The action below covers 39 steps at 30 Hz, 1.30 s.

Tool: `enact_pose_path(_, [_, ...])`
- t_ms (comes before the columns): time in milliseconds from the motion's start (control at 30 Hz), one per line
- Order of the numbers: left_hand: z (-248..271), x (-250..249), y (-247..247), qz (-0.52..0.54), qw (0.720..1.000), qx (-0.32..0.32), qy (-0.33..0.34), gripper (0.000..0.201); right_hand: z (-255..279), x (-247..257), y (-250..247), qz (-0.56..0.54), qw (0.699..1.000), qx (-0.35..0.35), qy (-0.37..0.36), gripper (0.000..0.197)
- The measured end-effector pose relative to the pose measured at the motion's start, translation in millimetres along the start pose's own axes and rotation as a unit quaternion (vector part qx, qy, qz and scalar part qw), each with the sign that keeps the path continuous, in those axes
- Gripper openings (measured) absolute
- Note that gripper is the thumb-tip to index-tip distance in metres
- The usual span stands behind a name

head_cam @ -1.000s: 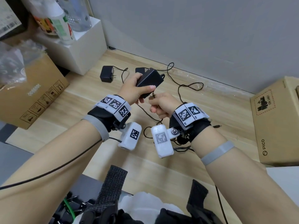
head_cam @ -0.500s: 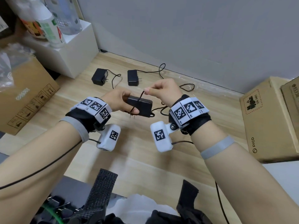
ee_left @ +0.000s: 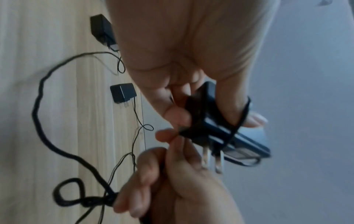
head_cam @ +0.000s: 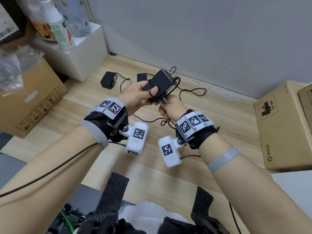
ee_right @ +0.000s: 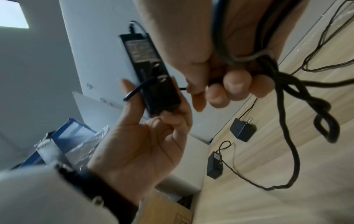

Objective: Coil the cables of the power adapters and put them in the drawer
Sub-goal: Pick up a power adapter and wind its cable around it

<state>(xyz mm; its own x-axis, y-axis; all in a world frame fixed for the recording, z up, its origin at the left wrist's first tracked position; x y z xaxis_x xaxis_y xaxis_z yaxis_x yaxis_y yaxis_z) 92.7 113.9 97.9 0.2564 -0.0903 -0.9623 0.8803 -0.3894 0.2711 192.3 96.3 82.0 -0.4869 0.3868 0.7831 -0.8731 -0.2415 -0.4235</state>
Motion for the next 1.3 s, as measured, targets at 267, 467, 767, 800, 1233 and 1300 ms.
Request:
enact_pose_path(267, [2.3, 3.6, -12.3, -0.079, 0.990, -0.109, -0.030, 0.025, 3.5, -16.1, 13.0, 0.047, 0.997, 0.058, 0.022, 0.029])
enact_pose_path(467, [3.2, -2.5, -29.5, -0.152, 0.977, -0.148, -0.033, 0.018, 9.8, -16.3, 18.0, 0.129, 0.989, 0.076, 0.008, 0.020])
enact_pose_path(767, [5.3, -2.5, -34.0, -0.278, 0.949, -0.149, -0.004, 0.027, 13.3, -8.8, 23.2, 0.183, 0.978, 0.097, 0.011, 0.027])
enact_pose_path(800, [5.3, -2.1, -34.1, -0.281, 0.948, -0.151, 0.000, 0.029, 14.1, -6.9, 24.0, 0.185, 0.978, 0.099, 0.008, 0.027])
enact_pose_path(1233, [6.9, -1.7, -25.1, 0.056, 0.977, -0.204, -0.026, 0.009, -6.2, -73.6, 15.0, 0.177, 0.977, 0.084, 0.080, 0.067])
enact_pose_path(1300, [6.7, -3.7, -28.4, 0.058, 0.974, -0.218, -0.021, 0.004, -9.6, -89.4, 10.9, 0.213, 0.968, 0.077, 0.108, 0.072])
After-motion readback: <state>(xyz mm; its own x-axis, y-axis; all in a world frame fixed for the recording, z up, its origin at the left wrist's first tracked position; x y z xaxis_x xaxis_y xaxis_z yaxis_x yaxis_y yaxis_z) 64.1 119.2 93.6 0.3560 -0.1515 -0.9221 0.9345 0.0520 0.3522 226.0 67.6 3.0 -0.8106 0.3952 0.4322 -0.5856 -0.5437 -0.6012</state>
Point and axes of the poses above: each hand's wrist, its own z-axis away from the middle knuckle, its own y-axis out of the palm, x = y × z, the point moved 8 cm from there along -z, towards the middle knuckle, and after that the axes turned 10 degrees about y, right-handed, at the moved point
